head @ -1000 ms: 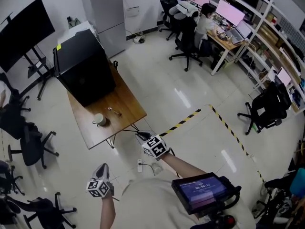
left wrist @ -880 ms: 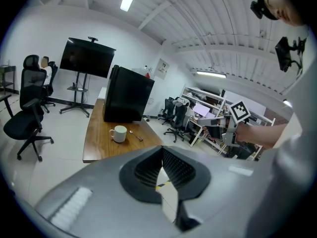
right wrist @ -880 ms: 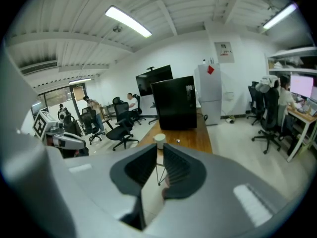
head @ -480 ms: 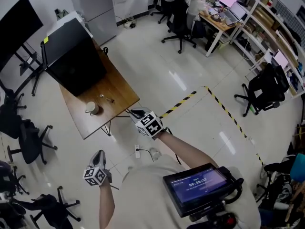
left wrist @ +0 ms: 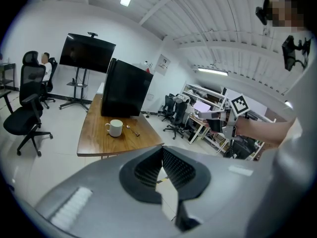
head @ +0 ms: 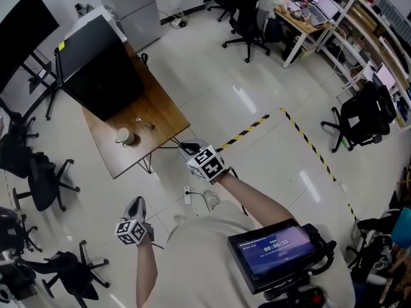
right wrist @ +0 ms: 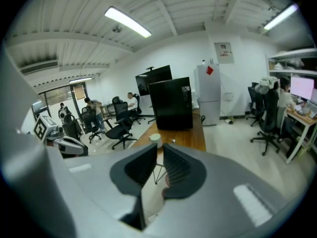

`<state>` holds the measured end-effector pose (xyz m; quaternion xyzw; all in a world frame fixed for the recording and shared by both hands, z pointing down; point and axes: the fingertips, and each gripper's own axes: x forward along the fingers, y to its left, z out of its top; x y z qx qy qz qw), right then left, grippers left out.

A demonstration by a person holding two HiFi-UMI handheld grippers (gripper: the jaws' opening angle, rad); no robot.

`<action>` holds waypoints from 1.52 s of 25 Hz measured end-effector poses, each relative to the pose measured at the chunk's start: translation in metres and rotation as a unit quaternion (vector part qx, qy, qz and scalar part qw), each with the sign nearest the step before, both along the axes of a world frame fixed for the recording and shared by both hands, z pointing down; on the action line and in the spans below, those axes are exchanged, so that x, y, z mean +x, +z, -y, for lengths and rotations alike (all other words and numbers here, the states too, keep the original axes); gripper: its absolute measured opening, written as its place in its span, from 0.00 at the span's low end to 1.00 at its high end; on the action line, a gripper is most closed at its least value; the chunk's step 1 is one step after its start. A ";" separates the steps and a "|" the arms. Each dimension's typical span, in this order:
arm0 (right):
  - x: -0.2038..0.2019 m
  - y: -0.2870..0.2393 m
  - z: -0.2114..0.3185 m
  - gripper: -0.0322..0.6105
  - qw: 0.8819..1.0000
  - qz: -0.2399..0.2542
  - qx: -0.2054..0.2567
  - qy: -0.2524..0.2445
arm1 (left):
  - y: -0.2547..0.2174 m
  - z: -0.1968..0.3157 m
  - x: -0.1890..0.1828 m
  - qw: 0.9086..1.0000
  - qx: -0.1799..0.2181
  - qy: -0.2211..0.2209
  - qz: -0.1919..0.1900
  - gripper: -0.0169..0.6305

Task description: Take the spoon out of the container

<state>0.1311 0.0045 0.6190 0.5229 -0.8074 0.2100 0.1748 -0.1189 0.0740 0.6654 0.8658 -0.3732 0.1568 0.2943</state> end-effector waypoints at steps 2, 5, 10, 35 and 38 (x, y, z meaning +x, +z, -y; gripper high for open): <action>0.011 0.004 -0.010 0.11 1.000 0.003 -0.004 -0.001 | 0.001 -0.005 0.010 1.000 -0.002 -0.003 0.001 0.02; 0.030 0.015 -0.024 0.11 1.000 0.011 -0.015 0.010 | 0.007 -0.011 0.022 1.000 -0.007 -0.005 0.002 0.02; 0.044 0.042 -0.048 0.11 0.998 0.030 -0.043 0.024 | 0.017 -0.017 0.021 1.000 -0.018 -0.020 0.009 0.02; 0.076 0.061 -0.048 0.11 0.997 0.028 -0.054 -0.057 | 0.037 -0.062 0.049 0.992 -0.034 -0.122 0.012 0.02; 0.074 0.059 -0.046 0.11 0.996 0.028 -0.051 -0.064 | 0.033 -0.055 0.049 0.992 -0.025 -0.125 0.014 0.02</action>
